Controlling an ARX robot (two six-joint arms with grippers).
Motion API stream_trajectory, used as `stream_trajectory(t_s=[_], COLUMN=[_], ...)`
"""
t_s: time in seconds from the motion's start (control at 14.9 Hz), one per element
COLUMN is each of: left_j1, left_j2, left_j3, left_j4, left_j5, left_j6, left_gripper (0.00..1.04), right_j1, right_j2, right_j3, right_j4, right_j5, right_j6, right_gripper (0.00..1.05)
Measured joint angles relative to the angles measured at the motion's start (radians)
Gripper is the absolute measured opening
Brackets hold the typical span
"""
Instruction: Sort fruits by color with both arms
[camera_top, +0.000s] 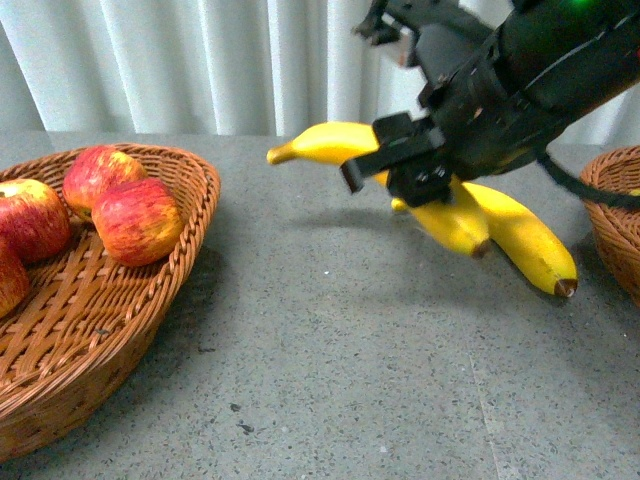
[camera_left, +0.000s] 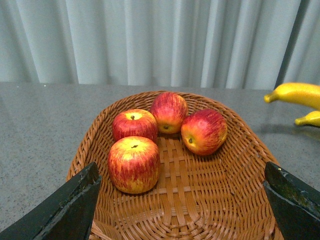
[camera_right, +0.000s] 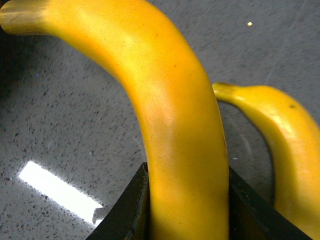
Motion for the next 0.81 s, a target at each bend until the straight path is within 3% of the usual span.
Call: stream_trajectory(t_s=[0.4, 0.81], left_j1=[0.000, 0.000], left_j2=[0.000, 0.000], left_j3=[0.000, 0.000], left_j4=[0.000, 0.000], left_j5=[0.000, 0.000], left_j6=[0.000, 0.000], left_gripper=[0.98, 0.98], right_j1=[-0.205, -0.668], right_j2=[-0.155, -0.285], right_j3=[-0.011, -0.369], right_j4=[0.059, 0.285], right_j5=[-0.150, -0.420], right_j6=[0.038, -0.036], right_gripper=[0.33, 0.32])
